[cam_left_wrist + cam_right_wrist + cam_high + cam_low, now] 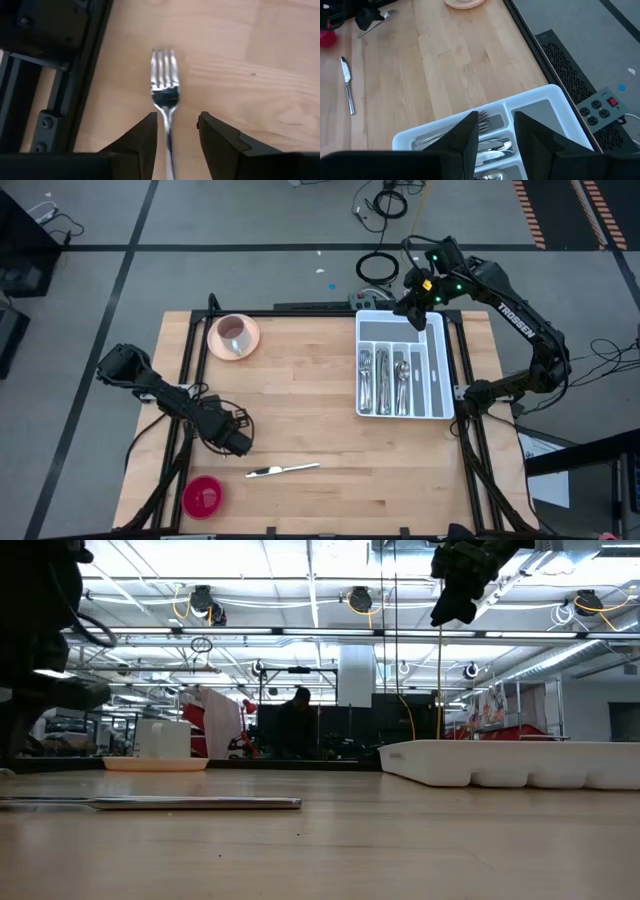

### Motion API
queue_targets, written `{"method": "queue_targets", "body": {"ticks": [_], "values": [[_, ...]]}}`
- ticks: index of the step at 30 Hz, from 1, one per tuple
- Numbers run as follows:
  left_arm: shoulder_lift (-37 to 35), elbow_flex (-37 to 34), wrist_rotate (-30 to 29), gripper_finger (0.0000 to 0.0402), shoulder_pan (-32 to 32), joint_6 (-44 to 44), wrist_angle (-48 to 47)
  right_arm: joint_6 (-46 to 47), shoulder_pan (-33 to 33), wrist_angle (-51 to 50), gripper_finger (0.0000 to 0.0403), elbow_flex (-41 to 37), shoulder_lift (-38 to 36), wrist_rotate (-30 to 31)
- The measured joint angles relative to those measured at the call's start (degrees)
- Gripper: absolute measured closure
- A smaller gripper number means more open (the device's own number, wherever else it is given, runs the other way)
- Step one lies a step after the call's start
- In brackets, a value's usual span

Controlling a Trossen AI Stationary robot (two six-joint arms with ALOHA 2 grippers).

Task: Sort silverware
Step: Put the silver fork into the white silverware tray

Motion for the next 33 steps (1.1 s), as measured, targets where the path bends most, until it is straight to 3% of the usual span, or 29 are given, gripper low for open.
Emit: {"method": "queue_targets", "body": {"ticks": [13,18,21,27,33], "values": [[-0.22,-6.71,1.55,0.0253,1.53,1.74,7.49,-0.45,0.00,0.45,0.0284,0.00,0.00,0.00],[-0.14,-6.78,1.09,0.0257,2.80,1.63,6.33,-0.45,0.00,0.58,0.0284,0.00,0.00,0.00],[-0.13,-7.23,0.10,0.0283,3.92,2.89,7.48,-0.08,0.00,0.58,0.0284,0.00,0.00,0.01],[-0.22,-7.96,-1.00,0.0386,5.97,4.88,9.59,0.03,0.00,0.58,0.0284,0.00,0.00,0.02],[-0.15,-7.88,-0.95,0.0393,6.29,6.54,9.57,0.19,0.00,0.60,0.0284,0.00,0.00,0.03]]}}
